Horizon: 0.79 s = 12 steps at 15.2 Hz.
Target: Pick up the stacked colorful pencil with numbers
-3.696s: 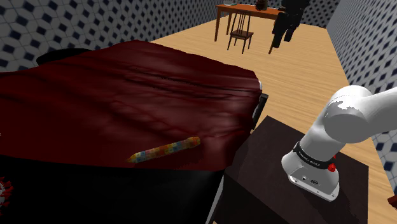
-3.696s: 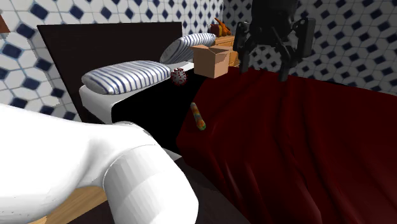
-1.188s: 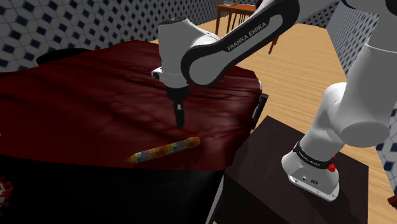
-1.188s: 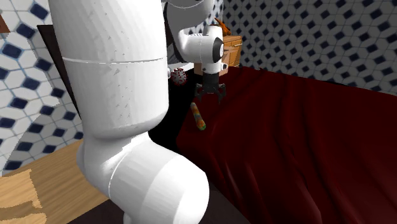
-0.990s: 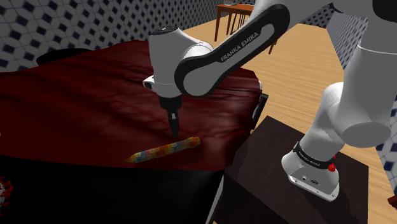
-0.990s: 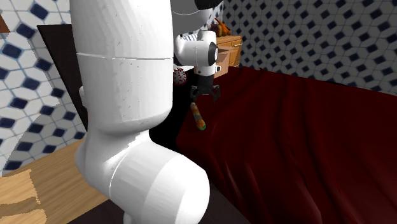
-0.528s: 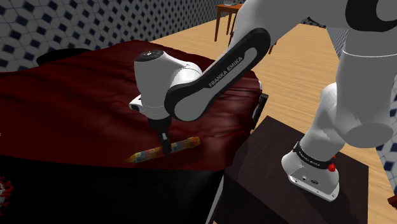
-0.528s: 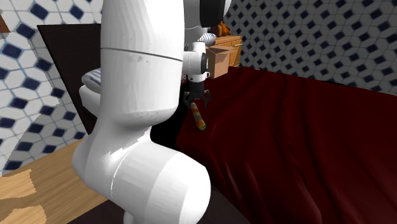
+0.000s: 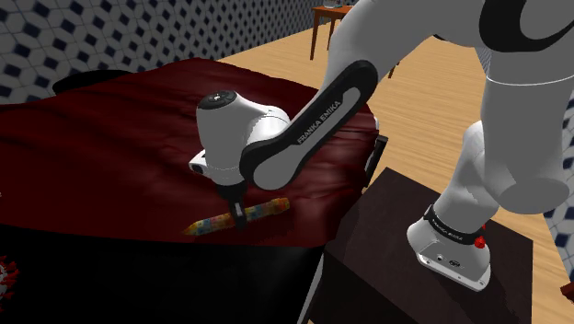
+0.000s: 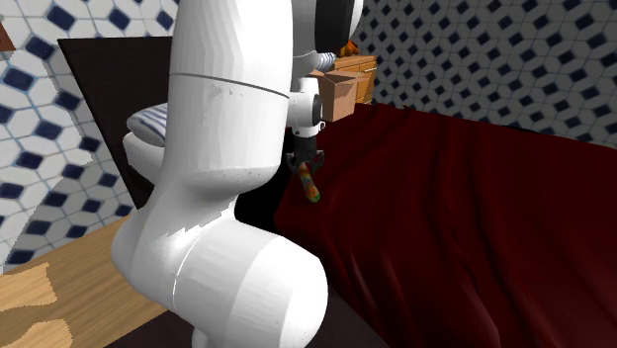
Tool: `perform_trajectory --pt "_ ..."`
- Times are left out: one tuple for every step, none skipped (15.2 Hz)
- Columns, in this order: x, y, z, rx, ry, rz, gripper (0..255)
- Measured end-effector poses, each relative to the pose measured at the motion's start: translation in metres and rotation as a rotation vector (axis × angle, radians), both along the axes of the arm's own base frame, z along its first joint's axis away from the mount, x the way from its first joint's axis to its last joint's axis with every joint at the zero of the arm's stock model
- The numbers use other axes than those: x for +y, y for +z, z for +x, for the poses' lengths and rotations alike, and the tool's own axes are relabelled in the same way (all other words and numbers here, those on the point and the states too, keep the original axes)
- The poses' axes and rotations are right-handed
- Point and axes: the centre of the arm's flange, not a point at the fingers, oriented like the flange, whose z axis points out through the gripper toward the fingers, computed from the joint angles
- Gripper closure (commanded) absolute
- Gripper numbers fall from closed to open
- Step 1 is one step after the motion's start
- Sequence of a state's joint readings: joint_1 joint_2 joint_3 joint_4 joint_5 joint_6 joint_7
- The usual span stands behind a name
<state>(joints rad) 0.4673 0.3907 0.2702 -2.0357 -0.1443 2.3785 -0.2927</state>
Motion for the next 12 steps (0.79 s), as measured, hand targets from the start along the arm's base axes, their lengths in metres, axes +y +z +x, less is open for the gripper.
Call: perform_trajectory --pt "0.0 0.0 0.0 0.0 0.0 0.0 255" --pt "0.0 -0.001 0.0 0.0 0.0 0.0 255" --pt "0.0 -0.001 0.0 0.0 0.0 0.0 255" --pt "0.0 -0.001 0.0 0.0 0.0 0.0 255" --pt "0.0 -0.001 0.0 -0.001 0.0 0.0 255" --pt "0.0 -0.001 0.0 -0.001 -0.001 0.0 255" --pt "0.0 -0.001 0.0 -0.001 -0.001 0.0 255" --pt "0.0 -0.001 0.0 -0.001 -0.001 0.0 255" --pt "0.0 -0.001 0.0 -0.001 0.0 0.001 255" --pt "0.0 0.002 0.0 -0.001 0.0 0.0 255" --pt "-0.001 0.005 0.0 0.0 0.0 0.0 255" --pt "0.0 0.01 0.0 0.0 0.0 0.0 255"
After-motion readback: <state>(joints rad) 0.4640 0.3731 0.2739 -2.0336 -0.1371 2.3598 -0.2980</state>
